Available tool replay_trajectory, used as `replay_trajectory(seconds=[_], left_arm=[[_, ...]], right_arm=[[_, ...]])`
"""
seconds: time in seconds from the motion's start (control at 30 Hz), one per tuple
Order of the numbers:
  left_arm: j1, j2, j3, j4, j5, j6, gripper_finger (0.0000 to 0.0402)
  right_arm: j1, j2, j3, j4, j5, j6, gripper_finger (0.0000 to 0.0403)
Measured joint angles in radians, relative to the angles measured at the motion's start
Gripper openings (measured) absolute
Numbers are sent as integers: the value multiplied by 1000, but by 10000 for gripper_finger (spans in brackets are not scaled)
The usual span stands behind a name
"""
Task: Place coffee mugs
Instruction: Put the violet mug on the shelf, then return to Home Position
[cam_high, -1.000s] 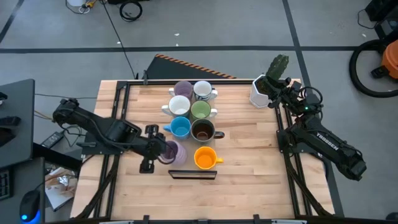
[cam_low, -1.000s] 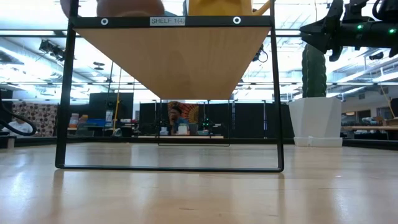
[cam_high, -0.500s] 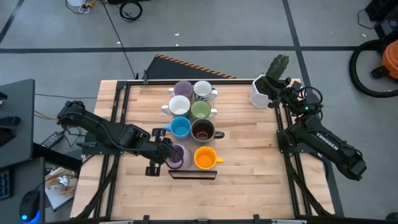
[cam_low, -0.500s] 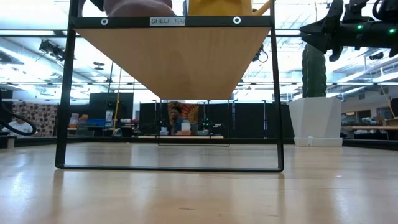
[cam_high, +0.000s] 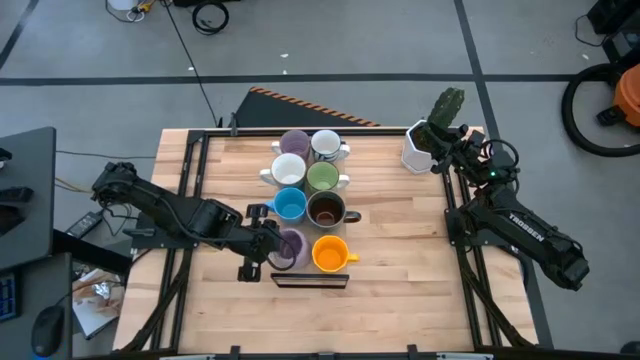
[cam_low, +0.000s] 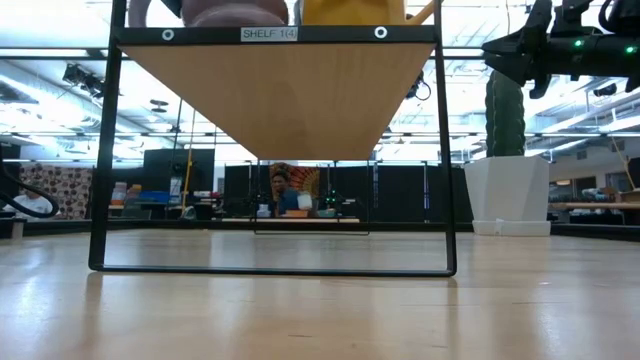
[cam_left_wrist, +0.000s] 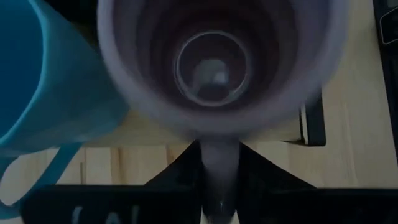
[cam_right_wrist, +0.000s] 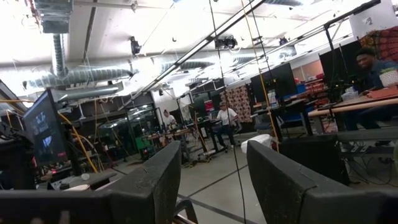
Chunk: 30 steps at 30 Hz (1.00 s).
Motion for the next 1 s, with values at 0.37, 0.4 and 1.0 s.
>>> replay_trajectory(seconds=[0.37, 0.4, 1.0], left_arm=[[0, -1, 0, 10, 2, -22, 84], [0, -1, 0, 12, 2, -24, 87], [6, -61, -1, 22, -24, -15, 212]], right_arm=[[0, 0, 0, 0, 0, 0, 189], [0, 0, 0, 0, 0, 0, 189], [0, 0, 0, 0, 0, 0, 189]])
